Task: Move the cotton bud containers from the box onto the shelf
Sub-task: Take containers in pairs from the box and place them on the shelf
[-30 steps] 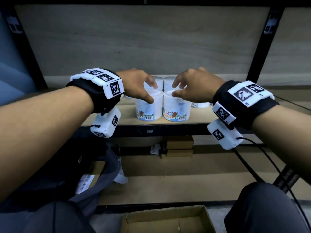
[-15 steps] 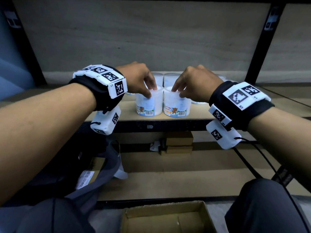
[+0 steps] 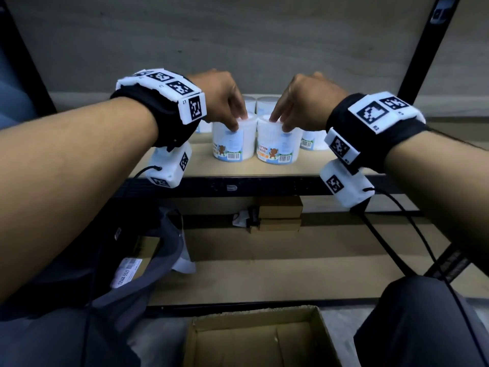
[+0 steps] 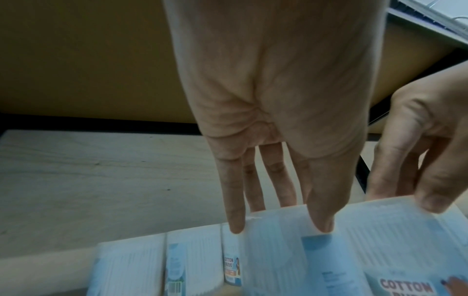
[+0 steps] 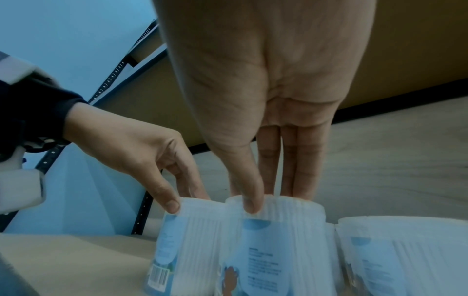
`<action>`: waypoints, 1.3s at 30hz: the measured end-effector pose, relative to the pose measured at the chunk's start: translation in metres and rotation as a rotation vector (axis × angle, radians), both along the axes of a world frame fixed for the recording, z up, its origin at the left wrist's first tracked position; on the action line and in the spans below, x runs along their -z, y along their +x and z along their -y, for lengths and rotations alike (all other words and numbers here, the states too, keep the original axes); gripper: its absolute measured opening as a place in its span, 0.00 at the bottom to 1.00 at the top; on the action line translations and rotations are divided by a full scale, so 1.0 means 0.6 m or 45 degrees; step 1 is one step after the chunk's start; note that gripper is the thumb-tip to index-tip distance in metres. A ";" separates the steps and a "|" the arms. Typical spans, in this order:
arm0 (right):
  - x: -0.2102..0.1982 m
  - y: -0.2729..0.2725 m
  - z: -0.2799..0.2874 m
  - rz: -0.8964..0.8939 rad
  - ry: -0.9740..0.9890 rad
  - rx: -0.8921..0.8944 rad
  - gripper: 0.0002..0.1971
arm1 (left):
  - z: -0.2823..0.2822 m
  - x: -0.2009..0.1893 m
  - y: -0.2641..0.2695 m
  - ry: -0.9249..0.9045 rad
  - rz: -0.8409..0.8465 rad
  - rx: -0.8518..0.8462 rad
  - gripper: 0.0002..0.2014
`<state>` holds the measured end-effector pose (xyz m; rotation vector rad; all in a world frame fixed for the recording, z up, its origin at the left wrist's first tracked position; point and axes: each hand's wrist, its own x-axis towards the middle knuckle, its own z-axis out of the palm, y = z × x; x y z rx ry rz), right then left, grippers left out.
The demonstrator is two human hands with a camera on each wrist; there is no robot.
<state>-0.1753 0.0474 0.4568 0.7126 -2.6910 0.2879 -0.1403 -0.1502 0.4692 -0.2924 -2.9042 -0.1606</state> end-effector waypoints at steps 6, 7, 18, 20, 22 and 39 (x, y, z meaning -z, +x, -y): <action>-0.002 -0.030 0.002 0.034 -0.001 0.015 0.15 | 0.004 0.003 -0.029 -0.006 -0.006 -0.006 0.16; -0.002 -0.036 0.003 0.039 -0.003 0.019 0.15 | 0.004 0.004 -0.035 0.000 -0.016 -0.009 0.16; 0.006 -0.082 0.007 0.044 -0.032 0.025 0.17 | 0.009 0.010 -0.087 0.008 -0.058 -0.011 0.16; 0.006 -0.089 0.007 0.047 -0.017 0.010 0.17 | 0.009 0.011 -0.095 0.003 -0.065 -0.011 0.16; 0.008 -0.095 0.007 0.038 -0.011 -0.008 0.18 | 0.009 0.012 -0.102 0.002 -0.068 -0.012 0.16; 0.026 -0.127 -0.009 -0.029 -0.061 -0.061 0.18 | 0.011 0.019 -0.121 0.007 -0.120 0.005 0.16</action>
